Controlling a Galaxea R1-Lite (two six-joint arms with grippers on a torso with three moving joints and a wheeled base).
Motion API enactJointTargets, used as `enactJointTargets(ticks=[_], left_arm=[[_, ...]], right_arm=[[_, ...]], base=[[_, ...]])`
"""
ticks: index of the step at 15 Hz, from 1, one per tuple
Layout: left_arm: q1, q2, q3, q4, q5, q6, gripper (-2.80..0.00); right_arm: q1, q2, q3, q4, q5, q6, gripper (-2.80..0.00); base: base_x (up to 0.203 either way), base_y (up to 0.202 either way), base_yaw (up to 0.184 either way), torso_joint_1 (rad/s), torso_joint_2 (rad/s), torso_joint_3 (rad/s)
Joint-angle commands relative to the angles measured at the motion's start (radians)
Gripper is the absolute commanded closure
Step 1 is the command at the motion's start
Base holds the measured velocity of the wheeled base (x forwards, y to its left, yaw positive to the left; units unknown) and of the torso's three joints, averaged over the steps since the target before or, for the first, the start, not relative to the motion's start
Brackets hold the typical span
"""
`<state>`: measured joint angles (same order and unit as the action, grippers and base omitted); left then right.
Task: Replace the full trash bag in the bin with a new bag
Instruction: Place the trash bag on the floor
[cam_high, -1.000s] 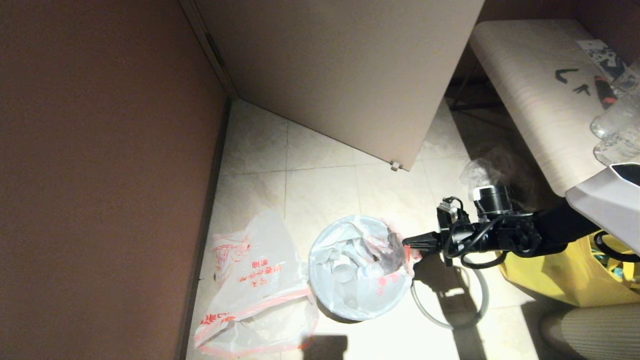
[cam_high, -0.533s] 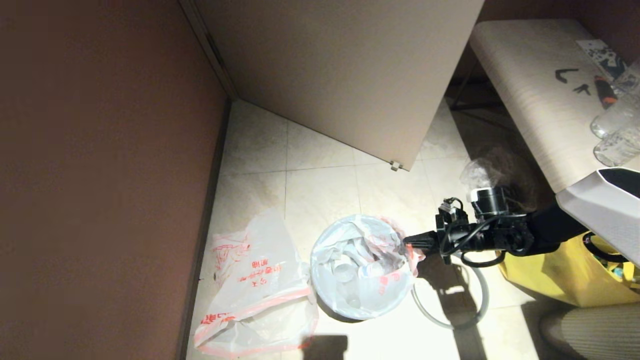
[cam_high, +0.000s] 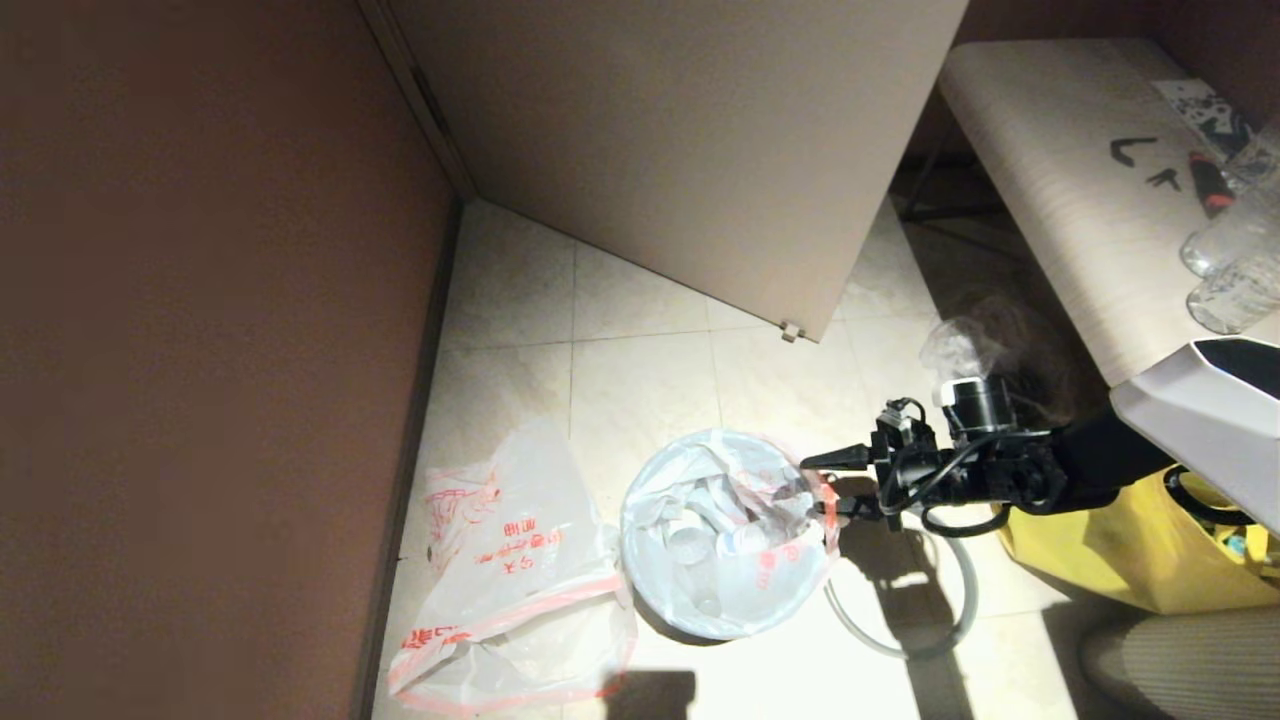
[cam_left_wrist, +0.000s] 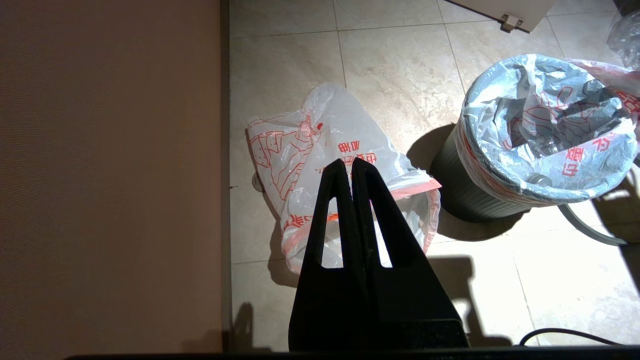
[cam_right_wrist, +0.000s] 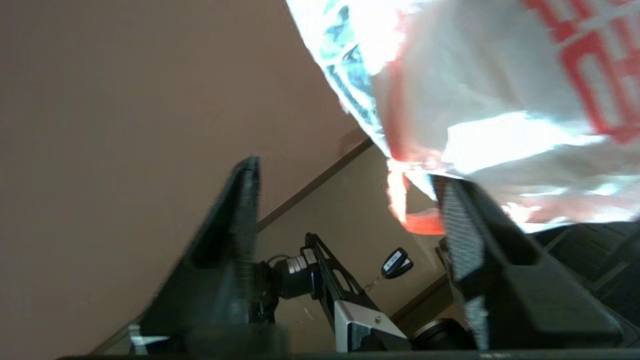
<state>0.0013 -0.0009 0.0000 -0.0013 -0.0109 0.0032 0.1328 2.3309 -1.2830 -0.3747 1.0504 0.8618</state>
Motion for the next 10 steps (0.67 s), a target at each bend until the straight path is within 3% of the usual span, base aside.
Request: enactJointTargets(ticks=[1, 10], left_arm=[[0.0, 0.001, 0.002, 0.0, 0.0, 0.0, 0.0], [0.0, 0.001, 0.002, 0.0, 0.0, 0.0, 0.0]], right_arm=[[0.012, -0.002, -0.005, -0.003, 0.009, 0.001, -2.8], [0.031, 0.025, -0.108, 0.005, -0.003, -0.035, -2.8]], base=[[0.0, 0.0, 0.0, 0.0, 0.0, 0.0], [0.0, 0.0, 0.0, 0.0, 0.0, 0.0]])
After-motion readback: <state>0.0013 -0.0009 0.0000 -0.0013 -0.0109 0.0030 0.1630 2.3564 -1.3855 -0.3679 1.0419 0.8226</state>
